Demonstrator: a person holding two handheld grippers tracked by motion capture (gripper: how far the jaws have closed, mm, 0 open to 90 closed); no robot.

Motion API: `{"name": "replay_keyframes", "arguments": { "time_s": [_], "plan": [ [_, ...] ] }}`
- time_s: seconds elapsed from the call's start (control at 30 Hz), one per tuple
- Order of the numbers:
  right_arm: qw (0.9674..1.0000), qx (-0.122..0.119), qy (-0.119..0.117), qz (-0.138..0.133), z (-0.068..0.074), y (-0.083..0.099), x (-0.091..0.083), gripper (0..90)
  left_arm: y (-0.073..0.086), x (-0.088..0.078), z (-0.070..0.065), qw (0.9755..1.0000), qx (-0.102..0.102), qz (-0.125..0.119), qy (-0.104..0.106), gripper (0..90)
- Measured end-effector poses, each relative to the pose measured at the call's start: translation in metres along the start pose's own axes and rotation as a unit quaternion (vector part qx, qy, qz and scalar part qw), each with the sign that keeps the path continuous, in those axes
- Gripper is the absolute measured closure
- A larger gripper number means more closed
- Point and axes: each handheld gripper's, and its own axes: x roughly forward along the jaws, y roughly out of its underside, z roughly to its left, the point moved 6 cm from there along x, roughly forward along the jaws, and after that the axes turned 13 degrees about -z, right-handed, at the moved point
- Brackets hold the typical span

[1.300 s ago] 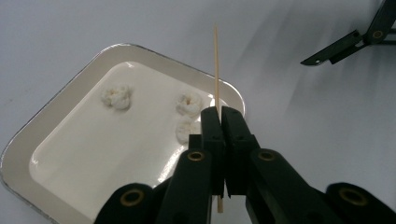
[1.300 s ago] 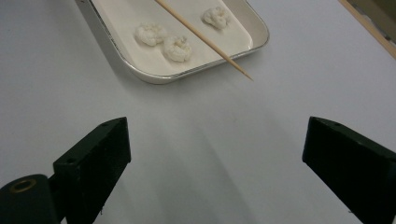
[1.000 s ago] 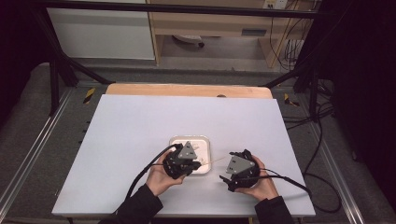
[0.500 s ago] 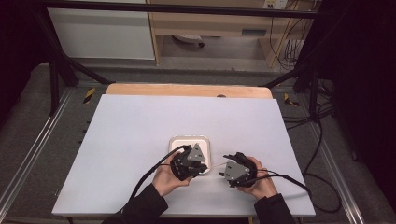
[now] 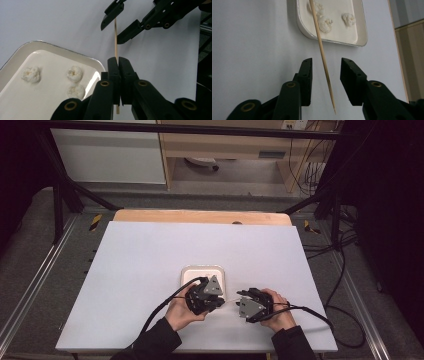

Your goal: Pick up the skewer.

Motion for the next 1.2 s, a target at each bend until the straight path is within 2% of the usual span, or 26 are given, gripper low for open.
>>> {"name": "replay_keyframes", "arguments": {
  "time_s": [0.03, 0.13, 0.33, 0.5, 0.73, 0.83, 1.03, 1.13, 1.2],
  "plan": [
    [0.9999, -0.014, -0.003, 0.0, -0.0008, 0.0005, 0.0005, 67.6, -0.0001, -0.0003, 0.0001, 1.0, 0.001, 0.001, 0.0, 88.7],
    [0.9997, -0.022, -0.006, 0.001, -0.0006, 0.0008, 0.0005, 69.7, 0.0002, -0.0004, -0.0005, 1.0, 0.002, 0.001, 0.002, 88.7],
    [0.9993, -0.033, -0.015, 0.001, 0.0009, 0.0015, 0.0006, 77.6, 0.0009, 0.0008, -0.0009, 1.0, 0.003, 0.002, 0.004, 88.7],
    [0.9991, -0.034, -0.023, 0.002, 0.002, 0.0018, 0.0005, 84.2, 0.0022, 0.0014, -0.0012, 1.0, 0.001, 0.001, 0.008, 88.7],
    [0.9988, -0.04, -0.028, 0.002, 0.0037, 0.0022, 0.0008, 87.5, 0.0043, 0.0003, 0.0004, 1.0, -0.003, 0.002, 0.008, 88.6],
    [0.9981, -0.052, -0.032, 0.0, 0.004, 0.0012, 0.0015, 88.5, 0.0045, -0.001, 0.0018, 1.0, -0.004, 0.003, 0.008, 88.5],
    [0.9974, -0.06, -0.039, 0.005, 0.0052, -0.001, 0.0015, 89.1, 0.0067, -0.0003, 0.0041, 0.9998, -0.008, 0.019, 0.006, 87.4],
    [0.9969, -0.067, -0.041, 0.011, 0.004, -0.0008, 0.0008, 89.2, 0.0094, -0.0009, 0.0064, 0.9991, -0.001, 0.042, 0.0, 76.8],
    [0.9968, -0.068, -0.04, 0.013, 0.0037, -0.0006, 0.0005, 89.2, 0.0097, -0.0026, 0.0079, 0.9986, 0.003, 0.053, -0.001, 75.4]
  ]
}}
